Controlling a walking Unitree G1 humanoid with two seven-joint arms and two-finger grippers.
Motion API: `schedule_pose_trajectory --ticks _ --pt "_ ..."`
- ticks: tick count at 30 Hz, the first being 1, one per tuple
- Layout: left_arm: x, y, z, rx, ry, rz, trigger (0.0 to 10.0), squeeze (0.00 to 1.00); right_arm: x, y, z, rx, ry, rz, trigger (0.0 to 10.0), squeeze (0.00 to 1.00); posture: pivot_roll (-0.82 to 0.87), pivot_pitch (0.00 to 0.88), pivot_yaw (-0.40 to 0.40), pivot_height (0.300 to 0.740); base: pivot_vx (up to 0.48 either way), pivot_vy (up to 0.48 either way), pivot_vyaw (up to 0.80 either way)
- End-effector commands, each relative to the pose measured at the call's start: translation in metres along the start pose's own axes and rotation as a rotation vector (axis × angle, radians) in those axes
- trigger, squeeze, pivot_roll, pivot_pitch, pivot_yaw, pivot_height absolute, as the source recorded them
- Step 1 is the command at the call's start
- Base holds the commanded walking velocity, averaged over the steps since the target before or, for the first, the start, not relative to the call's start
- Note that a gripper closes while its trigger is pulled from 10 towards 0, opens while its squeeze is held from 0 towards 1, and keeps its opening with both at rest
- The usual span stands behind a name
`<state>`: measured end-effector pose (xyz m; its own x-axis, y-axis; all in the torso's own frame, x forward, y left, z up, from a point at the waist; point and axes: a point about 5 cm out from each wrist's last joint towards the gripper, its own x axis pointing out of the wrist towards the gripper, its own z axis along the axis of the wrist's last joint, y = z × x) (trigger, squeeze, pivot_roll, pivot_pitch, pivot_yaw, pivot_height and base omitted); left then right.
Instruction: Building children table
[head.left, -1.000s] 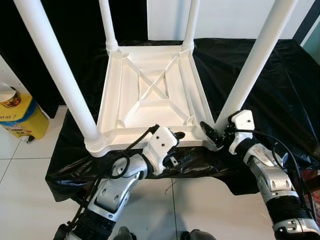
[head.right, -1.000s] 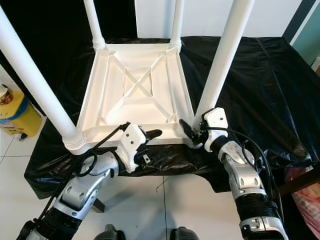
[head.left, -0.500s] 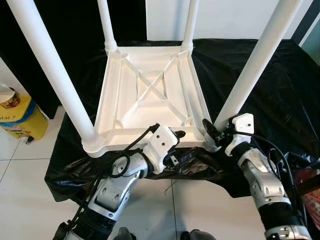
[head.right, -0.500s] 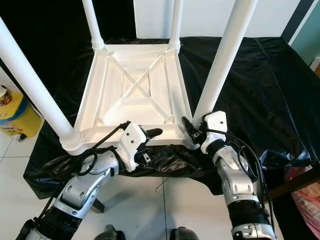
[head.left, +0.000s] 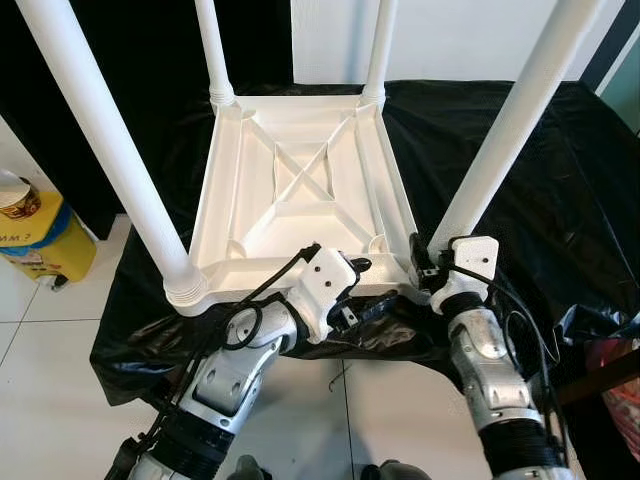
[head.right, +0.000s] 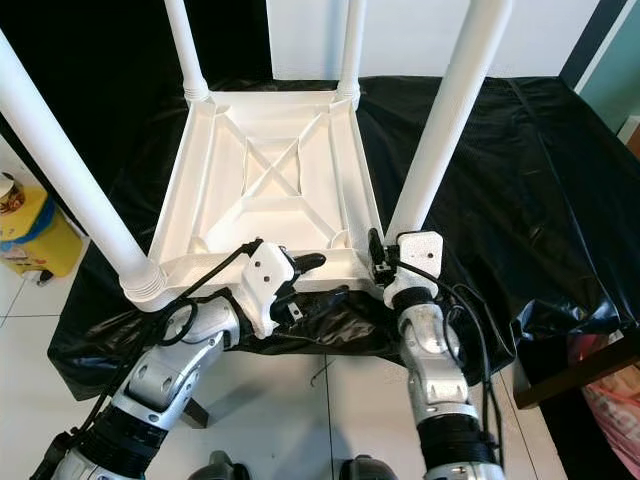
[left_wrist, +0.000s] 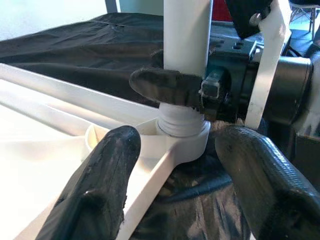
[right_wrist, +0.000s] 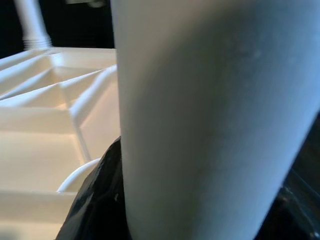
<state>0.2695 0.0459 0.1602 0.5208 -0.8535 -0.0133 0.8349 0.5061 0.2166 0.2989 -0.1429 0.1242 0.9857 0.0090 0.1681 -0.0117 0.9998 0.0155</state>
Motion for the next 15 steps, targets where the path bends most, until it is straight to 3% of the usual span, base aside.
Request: schedule_pose_trajectory --ticks 1,13,14,15 --pt "0.0031 0.0003 0.0004 -0.001 -0.012 -0.021 10.0 0.00 -0.0120 -0.0029 -0.0250 -0.003 0.136 -0.087 10.0 0.00 -0.05 0.062 -0.024 0.740 0.000 0.000 0.00" --pt "0.0120 -0.0011 0.0011 0.016 -0.025 -0.041 10.0 0.00 -0.0171 -0.0068 -0.0230 -0.038 0.114 -0.139 10.0 0.00 -0.07 0.041 -0.025 0.740 0.000 0.000 0.00" --pt "0.0125 -0.0012 0.0014 0.017 -0.027 -0.043 10.0 0.00 -0.0158 -0.0068 -0.0222 -0.041 0.111 -0.137 10.0 0.42 -0.07 0.036 -0.022 0.740 0.000 0.000 0.00" --pt "0.0125 -0.0012 0.0014 0.017 -0.027 -0.043 10.0 0.00 -0.0158 -0.0068 -0.0222 -0.041 0.111 -0.137 10.0 0.42 -0.07 0.036 -0.022 0.740 0.000 0.000 0.00"
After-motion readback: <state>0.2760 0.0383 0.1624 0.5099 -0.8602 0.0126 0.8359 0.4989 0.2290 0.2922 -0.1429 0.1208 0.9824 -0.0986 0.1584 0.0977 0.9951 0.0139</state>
